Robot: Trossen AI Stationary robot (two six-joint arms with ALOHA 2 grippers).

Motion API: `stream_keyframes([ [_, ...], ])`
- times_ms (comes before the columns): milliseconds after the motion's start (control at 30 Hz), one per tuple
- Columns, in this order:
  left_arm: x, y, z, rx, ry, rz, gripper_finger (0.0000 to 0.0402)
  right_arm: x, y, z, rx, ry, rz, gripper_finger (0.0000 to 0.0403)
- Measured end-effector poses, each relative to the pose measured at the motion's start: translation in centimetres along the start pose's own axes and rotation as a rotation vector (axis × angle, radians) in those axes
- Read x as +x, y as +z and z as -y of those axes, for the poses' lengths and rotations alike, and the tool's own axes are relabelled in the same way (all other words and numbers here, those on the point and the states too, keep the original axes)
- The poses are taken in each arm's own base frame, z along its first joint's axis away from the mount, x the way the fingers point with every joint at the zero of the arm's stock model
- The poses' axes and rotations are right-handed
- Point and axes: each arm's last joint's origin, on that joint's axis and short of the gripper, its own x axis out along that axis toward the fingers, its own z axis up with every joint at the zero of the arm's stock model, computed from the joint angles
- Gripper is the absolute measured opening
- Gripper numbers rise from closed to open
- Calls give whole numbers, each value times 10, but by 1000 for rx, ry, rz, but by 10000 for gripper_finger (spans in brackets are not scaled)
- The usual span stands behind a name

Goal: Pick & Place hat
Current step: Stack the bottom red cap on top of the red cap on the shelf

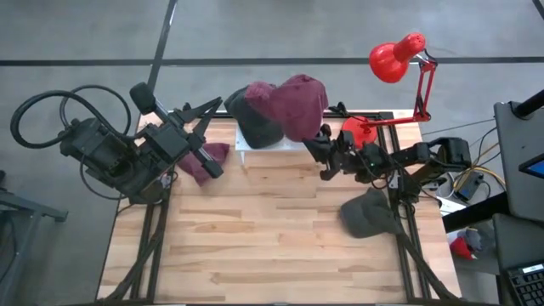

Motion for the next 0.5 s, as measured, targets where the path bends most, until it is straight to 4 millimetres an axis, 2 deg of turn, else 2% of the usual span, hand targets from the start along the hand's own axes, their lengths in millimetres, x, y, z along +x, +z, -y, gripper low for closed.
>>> stream_keyframes([
  [300,0,0,0,1,0,0,0,-12,0,18,138,-185,51,11],
  [500,0,0,0,1,0,0,0,-13,1,20,248,-240,96,11],
])
